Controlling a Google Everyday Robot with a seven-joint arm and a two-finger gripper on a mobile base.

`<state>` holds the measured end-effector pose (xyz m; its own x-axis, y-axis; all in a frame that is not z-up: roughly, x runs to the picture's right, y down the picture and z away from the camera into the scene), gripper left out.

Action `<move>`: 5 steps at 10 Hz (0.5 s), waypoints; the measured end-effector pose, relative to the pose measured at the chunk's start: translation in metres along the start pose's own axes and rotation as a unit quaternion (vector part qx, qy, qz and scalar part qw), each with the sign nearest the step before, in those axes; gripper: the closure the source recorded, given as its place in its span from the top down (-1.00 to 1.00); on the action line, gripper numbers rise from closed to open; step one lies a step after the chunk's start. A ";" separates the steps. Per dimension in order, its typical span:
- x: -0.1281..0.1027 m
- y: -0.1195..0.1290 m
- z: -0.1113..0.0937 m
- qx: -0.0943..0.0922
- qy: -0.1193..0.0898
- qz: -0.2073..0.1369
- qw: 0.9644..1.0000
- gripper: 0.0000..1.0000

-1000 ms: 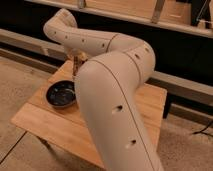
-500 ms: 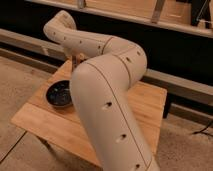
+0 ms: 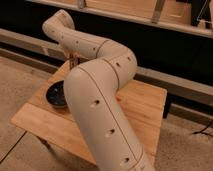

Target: Place the eraser in the ceramic cup

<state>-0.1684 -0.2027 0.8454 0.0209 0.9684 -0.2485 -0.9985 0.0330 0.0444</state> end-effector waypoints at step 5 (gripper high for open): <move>-0.014 -0.018 0.001 -0.004 -0.003 0.018 1.000 -1.00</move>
<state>-0.1502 -0.2169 0.8491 -0.0145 0.9705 -0.2408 -0.9989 -0.0035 0.0461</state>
